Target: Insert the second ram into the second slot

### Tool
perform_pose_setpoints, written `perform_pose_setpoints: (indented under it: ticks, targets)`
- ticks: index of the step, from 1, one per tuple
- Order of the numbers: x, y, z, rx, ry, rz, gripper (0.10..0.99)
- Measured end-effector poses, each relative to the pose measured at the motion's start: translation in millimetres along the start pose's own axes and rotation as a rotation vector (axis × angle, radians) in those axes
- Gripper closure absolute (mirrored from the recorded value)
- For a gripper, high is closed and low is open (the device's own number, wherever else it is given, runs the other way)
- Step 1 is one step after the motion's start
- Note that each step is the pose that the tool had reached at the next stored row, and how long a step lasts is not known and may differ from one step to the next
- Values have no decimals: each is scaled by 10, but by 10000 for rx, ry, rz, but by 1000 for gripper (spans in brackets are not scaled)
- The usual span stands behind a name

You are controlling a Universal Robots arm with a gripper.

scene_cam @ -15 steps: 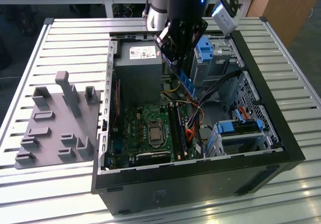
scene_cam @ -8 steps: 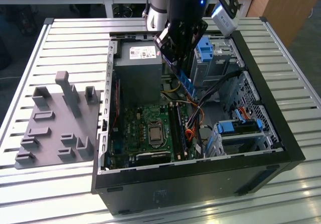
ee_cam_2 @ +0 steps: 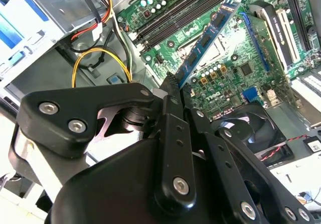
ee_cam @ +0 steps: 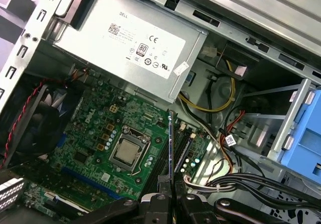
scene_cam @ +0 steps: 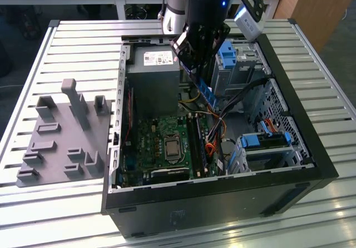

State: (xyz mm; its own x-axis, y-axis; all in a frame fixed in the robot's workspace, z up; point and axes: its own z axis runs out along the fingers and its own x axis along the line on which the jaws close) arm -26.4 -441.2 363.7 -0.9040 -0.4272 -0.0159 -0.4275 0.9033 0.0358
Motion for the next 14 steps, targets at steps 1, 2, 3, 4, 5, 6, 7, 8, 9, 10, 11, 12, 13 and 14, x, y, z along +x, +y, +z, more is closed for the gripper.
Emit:
perform_pose_setpoints:
  ticks: [1,2,3,4,5,6,7,8,9,10,11,12,13,14]
  targets:
    - [0,0,2,0,0,4,949]
    - [0,0,2,0,0,10,949]
    - [0,0,3,0,-1,13,949]
    - [0,0,3,0,-1,16,949]
    - [0,0,3,0,-1,23,949]
    - [0,0,3,0,-2,34,949]
    - [0,0,3,1,-2,46,949]
    - [0,0,3,1,-3,57,949]
    - [0,0,4,1,-3,69,949]
    - [0,0,4,1,-3,81,949]
    - [0,0,4,2,-4,96,949]
    - [0,0,4,1,-4,113,949]
    - [0,0,4,2,-5,130,949]
    - [0,0,4,2,-6,148,949]
